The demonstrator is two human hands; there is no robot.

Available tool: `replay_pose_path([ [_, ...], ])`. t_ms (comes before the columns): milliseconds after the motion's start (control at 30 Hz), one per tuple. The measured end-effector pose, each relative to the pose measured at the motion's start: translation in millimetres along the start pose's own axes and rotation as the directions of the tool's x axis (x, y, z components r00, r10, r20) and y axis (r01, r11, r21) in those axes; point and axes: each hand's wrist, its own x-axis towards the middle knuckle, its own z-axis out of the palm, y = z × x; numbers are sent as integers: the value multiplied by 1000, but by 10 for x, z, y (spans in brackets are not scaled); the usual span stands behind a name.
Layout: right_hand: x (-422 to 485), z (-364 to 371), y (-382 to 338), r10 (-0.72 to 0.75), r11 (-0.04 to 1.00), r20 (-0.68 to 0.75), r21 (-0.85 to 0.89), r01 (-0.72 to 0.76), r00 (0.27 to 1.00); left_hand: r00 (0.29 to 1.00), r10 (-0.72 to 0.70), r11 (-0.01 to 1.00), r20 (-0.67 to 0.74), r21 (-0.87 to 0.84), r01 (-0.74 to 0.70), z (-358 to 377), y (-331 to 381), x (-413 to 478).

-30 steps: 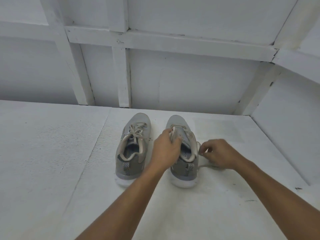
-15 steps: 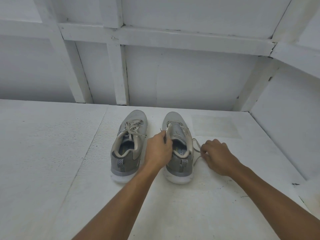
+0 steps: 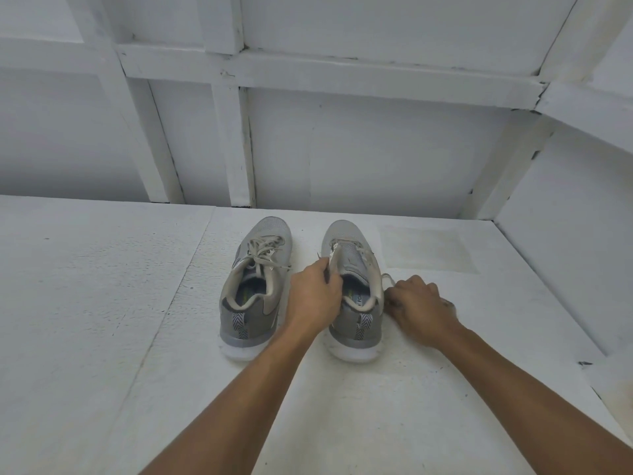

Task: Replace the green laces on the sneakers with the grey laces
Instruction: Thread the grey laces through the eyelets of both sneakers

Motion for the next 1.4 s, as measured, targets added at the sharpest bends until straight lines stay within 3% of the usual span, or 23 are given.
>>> replay_pose_path([
  [133,47,64,70,52,997,-20,62,-51,998,999,-32,999,15,4,32,-36,86,13],
  [200,84,11,113,114,965,-88,247,-90,990,999,-33,999,0,16,33,-76,174,77],
  [333,270,-303,74,311,699,-129,702,-135,941,998,4,996,62,87,-10,-136,442,350],
  [433,536,-461,2,363,580,-94,801,-146,927,989,-44,990,142,137,25,-125,621,656],
  [567,831,-474,-86,363,631,-85,755,-177,928,955,-155,949,254,305,72,-34,644,1004],
  [767,976,-378,-136,381,718,-63,649,-252,922,903,-229,828,364,561,-16,109,484,1244],
  [1067,1040,-346,-102,340,803,-38,532,-269,940,929,-210,830,304,558,5,212,443,1346],
  [1267,1095,-376,-106,176,948,-82,284,-146,981,941,-228,846,251,529,64,302,369,1343],
  [1400,1126,-352,-131,121,971,-58,216,-106,991,955,-226,865,194,491,104,334,347,1306],
])
